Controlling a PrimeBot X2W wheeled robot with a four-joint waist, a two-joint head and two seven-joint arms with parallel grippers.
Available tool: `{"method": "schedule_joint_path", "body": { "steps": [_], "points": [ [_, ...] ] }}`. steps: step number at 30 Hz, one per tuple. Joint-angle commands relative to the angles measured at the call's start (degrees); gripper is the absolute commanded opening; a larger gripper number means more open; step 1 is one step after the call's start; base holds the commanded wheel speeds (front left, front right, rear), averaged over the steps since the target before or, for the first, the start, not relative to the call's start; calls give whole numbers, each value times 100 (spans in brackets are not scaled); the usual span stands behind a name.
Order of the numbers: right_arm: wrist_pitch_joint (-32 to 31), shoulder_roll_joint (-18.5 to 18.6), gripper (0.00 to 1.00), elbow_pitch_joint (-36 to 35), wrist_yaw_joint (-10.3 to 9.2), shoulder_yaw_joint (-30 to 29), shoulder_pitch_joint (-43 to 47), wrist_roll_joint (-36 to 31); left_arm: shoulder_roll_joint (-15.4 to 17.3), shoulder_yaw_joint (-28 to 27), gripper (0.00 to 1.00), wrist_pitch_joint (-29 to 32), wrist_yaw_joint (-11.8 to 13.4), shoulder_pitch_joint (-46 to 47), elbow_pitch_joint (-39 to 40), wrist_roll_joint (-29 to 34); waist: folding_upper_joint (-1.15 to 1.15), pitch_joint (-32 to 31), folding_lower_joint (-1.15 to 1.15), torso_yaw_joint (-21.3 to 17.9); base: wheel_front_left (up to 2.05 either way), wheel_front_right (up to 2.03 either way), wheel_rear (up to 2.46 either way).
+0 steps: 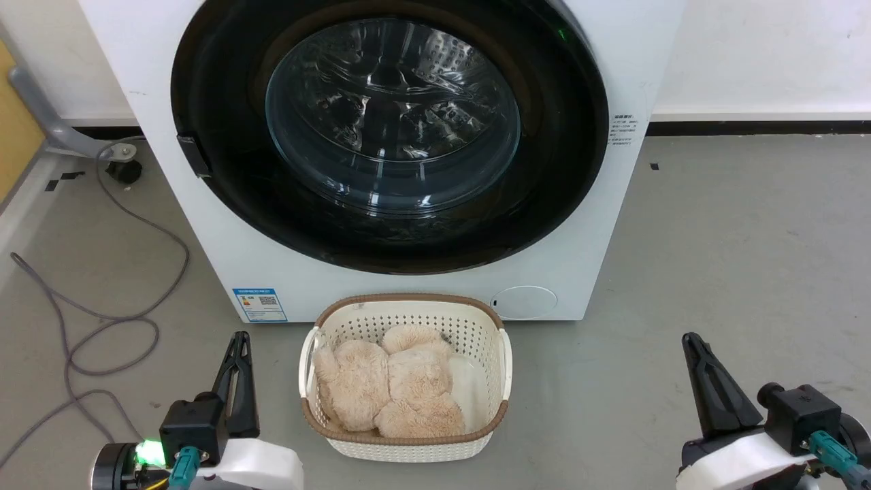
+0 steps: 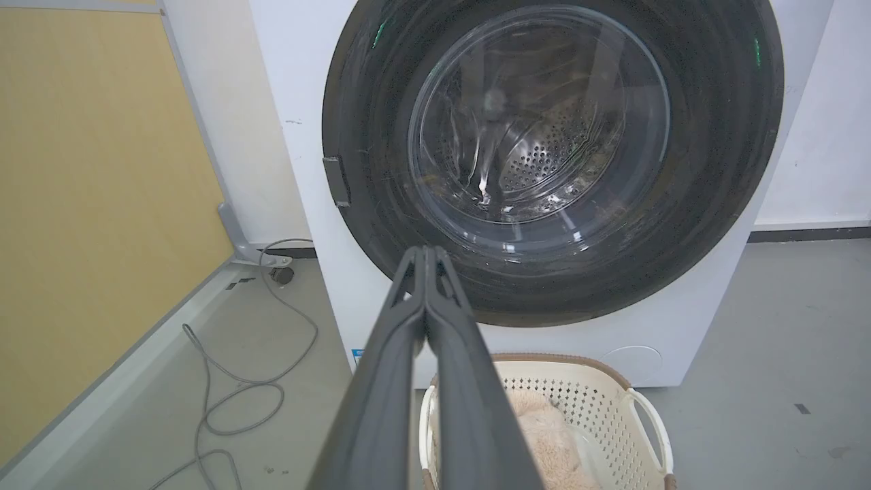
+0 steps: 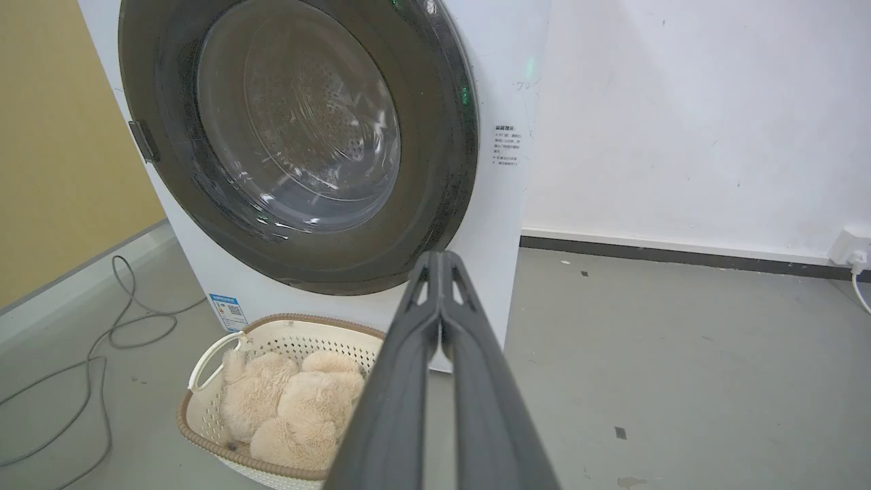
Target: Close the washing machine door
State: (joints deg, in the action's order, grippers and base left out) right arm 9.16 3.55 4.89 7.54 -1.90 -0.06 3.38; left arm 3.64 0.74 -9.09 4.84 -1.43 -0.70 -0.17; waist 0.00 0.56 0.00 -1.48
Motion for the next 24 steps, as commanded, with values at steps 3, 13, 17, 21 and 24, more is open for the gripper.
{"method": "schedule_joint_path", "body": {
  "steps": [3,13,17,21,24],
  "points": [
    [-60,-28,0,-62,-2,14,3,-71,-15,-22,0,57,-44,50,24,7,0,-3,0,7,0,0,0],
    [-202,-35,0,-133,-3,43,3,-115,-25,-30,0,198,-117,65,31,8,0,-11,0,31,0,0,0],
    [-249,-37,0,-156,-3,53,3,-130,-28,-33,0,245,-141,70,34,9,0,-14,0,38,0,0,0],
    [-296,-39,0,-180,-3,62,4,-144,-32,-36,0,292,-165,75,36,9,0,-17,0,46,0,0,0],
    [-331,-41,0,-197,-3,69,4,-155,-34,-38,0,327,-183,79,38,10,0,-19,0,52,0,0,0]
  ]
}}
